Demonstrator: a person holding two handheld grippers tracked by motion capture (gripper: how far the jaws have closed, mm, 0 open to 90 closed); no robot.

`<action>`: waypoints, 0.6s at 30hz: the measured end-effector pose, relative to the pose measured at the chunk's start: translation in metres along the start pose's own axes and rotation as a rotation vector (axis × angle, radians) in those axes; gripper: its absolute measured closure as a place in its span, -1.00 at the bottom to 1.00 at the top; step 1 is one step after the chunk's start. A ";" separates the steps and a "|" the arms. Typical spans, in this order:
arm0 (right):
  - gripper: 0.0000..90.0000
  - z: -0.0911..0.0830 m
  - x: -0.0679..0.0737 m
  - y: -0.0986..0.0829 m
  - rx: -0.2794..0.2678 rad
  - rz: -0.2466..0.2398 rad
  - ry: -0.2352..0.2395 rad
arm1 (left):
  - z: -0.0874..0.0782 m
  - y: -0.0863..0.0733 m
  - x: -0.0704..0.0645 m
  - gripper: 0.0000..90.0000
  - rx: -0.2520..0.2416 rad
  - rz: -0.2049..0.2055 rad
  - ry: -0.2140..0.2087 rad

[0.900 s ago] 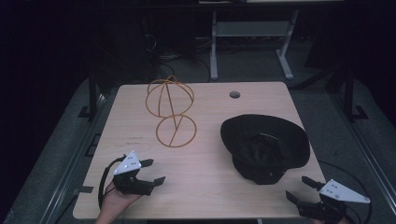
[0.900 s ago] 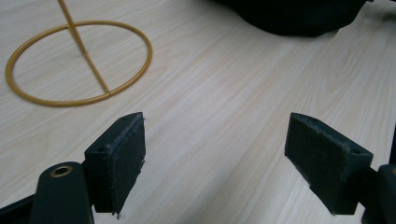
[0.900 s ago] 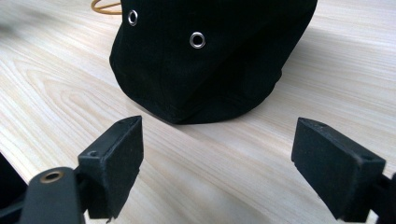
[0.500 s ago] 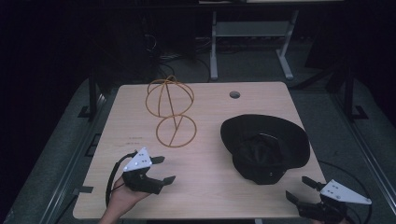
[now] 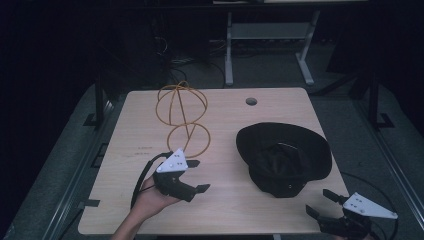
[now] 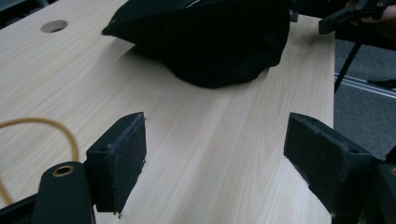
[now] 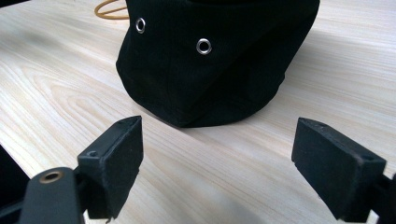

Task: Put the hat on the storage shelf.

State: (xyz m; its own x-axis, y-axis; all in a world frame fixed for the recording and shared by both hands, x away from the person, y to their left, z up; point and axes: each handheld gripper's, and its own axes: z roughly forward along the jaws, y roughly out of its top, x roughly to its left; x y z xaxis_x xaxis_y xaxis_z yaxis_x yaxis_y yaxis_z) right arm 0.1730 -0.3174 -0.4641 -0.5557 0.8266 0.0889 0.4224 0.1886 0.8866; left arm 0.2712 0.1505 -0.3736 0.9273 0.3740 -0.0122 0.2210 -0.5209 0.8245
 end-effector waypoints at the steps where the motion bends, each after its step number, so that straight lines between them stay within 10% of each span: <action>1: -0.64 -0.001 0.001 0.001 -0.006 -0.003 -0.002 | 0.002 0.003 0.000 -0.54 -0.003 0.004 -0.008; 18: -0.64 0.001 0.001 0.000 0.000 -0.017 0.015 | 0.046 0.059 0.000 -0.55 0.010 0.067 -0.098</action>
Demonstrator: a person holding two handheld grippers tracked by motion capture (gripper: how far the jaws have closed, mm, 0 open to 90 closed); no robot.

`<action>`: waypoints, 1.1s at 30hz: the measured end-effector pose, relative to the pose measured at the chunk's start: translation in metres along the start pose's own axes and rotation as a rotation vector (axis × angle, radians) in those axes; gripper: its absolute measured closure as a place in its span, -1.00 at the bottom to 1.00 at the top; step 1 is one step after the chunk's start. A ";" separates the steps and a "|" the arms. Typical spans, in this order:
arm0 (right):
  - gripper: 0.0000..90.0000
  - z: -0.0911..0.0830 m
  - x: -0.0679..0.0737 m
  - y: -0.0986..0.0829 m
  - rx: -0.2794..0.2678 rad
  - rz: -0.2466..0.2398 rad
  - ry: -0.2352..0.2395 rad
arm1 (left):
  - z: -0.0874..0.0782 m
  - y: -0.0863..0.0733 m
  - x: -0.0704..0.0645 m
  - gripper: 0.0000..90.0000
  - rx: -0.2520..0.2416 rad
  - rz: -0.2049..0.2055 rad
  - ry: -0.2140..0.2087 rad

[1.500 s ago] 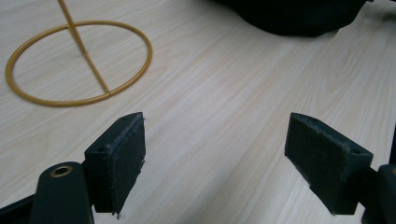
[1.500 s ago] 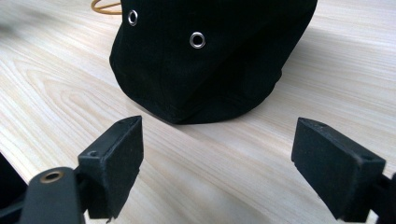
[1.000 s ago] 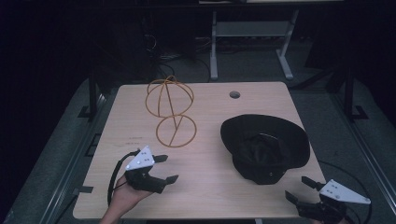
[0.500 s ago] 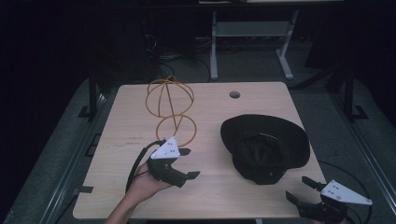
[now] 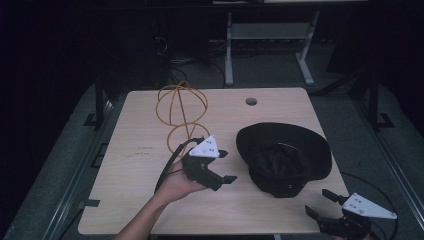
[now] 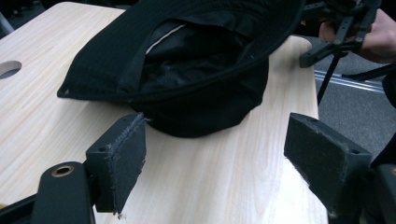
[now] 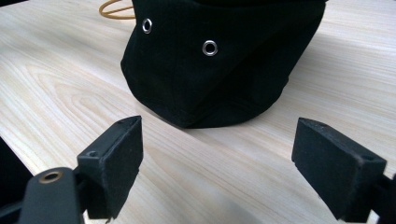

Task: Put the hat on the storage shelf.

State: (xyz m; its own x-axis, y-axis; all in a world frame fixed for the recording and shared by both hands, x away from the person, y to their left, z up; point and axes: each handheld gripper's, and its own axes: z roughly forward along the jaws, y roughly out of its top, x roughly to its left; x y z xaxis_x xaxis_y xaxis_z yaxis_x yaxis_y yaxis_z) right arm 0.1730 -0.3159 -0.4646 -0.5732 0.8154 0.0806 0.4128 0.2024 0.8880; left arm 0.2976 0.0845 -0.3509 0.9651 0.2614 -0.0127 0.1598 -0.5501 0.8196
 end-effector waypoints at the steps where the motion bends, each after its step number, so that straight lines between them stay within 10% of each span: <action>1: -0.64 0.000 0.000 0.000 0.000 -0.002 0.002 | 0.002 0.002 0.001 -0.55 0.003 0.000 -0.003; 22: -0.64 0.000 0.000 -0.001 -0.006 0.003 0.016 | 0.035 0.040 -0.011 -0.57 0.089 0.116 -0.038; 33: -0.64 -0.001 0.000 0.000 -0.012 0.000 0.024 | 0.066 0.044 -0.010 -0.39 0.216 0.181 -0.038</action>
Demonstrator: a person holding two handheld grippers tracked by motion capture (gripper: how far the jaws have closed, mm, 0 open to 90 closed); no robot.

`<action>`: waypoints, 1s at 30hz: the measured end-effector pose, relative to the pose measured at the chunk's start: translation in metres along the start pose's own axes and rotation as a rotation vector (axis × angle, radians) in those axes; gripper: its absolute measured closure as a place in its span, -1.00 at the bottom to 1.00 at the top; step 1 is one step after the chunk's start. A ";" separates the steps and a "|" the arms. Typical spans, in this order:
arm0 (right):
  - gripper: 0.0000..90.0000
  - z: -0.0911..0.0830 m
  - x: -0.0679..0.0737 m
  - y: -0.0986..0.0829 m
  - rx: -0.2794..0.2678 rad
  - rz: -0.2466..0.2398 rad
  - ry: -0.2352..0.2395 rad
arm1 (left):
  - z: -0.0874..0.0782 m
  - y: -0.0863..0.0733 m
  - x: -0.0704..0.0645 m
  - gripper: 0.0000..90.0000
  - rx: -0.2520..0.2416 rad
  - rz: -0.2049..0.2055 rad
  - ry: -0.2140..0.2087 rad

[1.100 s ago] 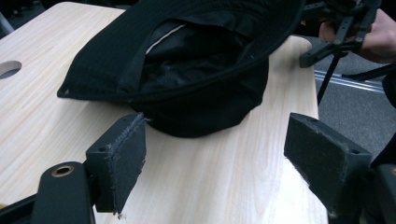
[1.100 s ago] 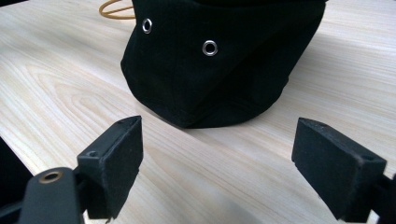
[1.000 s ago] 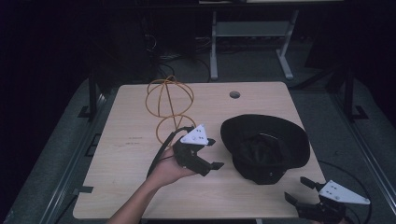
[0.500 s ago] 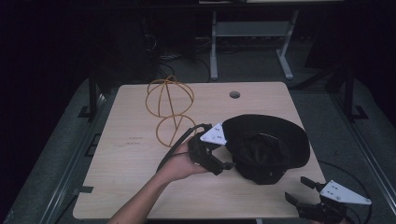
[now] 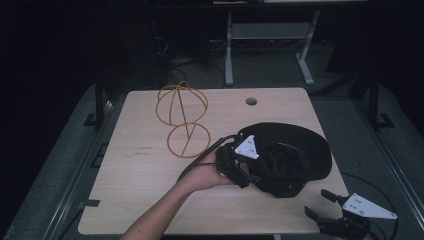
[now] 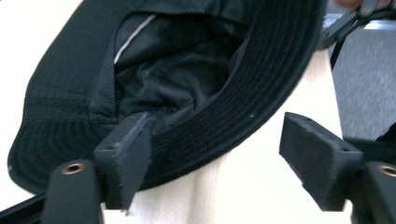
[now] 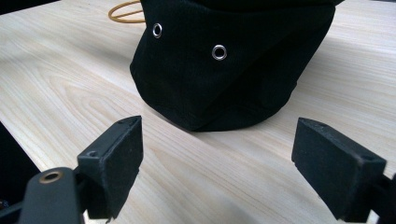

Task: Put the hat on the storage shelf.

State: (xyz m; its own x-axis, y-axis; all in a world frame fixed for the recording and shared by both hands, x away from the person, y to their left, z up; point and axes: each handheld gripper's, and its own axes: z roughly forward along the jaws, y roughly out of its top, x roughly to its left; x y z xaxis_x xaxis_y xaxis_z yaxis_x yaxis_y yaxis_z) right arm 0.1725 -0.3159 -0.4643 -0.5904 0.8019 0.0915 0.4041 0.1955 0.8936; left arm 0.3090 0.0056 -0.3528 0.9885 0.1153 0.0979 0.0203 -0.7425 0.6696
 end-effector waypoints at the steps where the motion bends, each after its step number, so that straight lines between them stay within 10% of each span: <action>1: -0.64 0.000 0.000 0.000 0.000 0.000 0.002 | 0.003 0.001 0.001 -0.33 0.015 0.011 0.003; 13: -0.64 0.003 -0.002 -0.001 -0.001 0.008 0.026 | 0.015 0.003 0.002 0.41 0.029 0.045 0.013; 30: -0.64 0.004 0.006 0.003 -0.027 -0.006 0.032 | 0.001 0.002 0.006 0.85 -0.150 -0.127 -0.070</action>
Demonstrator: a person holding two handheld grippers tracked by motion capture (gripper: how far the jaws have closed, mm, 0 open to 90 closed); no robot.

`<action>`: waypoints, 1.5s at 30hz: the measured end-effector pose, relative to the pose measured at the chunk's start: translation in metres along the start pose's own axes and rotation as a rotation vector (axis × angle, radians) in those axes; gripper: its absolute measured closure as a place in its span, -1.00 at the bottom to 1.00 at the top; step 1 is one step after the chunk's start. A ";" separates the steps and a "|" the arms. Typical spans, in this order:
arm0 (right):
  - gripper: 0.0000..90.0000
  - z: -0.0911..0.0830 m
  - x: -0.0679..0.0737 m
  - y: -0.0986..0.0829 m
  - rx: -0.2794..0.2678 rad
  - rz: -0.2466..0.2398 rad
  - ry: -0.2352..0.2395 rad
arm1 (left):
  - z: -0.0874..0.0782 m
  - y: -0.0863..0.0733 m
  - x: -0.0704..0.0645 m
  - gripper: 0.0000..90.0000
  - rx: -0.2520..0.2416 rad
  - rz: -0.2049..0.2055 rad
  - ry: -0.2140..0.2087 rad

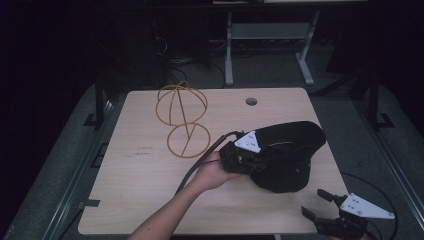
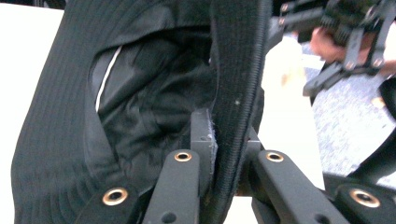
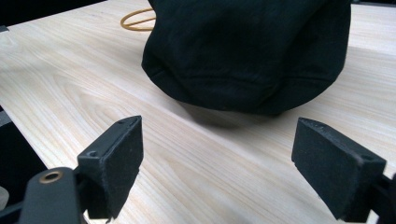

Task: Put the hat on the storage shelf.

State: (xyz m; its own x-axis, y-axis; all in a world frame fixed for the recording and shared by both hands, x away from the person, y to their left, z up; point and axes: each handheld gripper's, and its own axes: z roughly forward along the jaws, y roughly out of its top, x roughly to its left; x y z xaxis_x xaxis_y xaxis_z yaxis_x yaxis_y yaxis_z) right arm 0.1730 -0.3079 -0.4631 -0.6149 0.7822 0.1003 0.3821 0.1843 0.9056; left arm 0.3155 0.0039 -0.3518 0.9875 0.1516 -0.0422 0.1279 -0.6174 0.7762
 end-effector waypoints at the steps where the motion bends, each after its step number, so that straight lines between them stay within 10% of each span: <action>1: -0.64 0.000 0.000 0.000 0.000 0.000 0.000 | -0.001 0.001 0.000 0.85 -0.014 -0.009 -0.006; 16: -0.64 0.007 -0.007 0.020 -0.094 0.042 0.042 | -0.016 -0.004 0.003 0.93 -0.109 -0.083 -0.052; 35: -0.64 0.025 -0.018 0.030 -0.088 0.045 0.072 | -0.018 -0.003 0.012 0.94 -0.179 -0.100 -0.090; 45: 0.40 0.040 -0.019 0.038 -0.075 -0.030 0.043 | -0.018 0.002 0.013 0.94 -0.183 -0.087 -0.090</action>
State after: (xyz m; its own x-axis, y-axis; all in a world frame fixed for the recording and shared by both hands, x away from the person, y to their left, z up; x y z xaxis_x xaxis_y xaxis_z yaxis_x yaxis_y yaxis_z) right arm 0.2271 -0.2918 -0.4469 -0.6552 0.7502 0.0887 0.3112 0.1611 0.9366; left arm 0.3268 0.0181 -0.3392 0.9787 0.1239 -0.1636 0.2024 -0.4534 0.8680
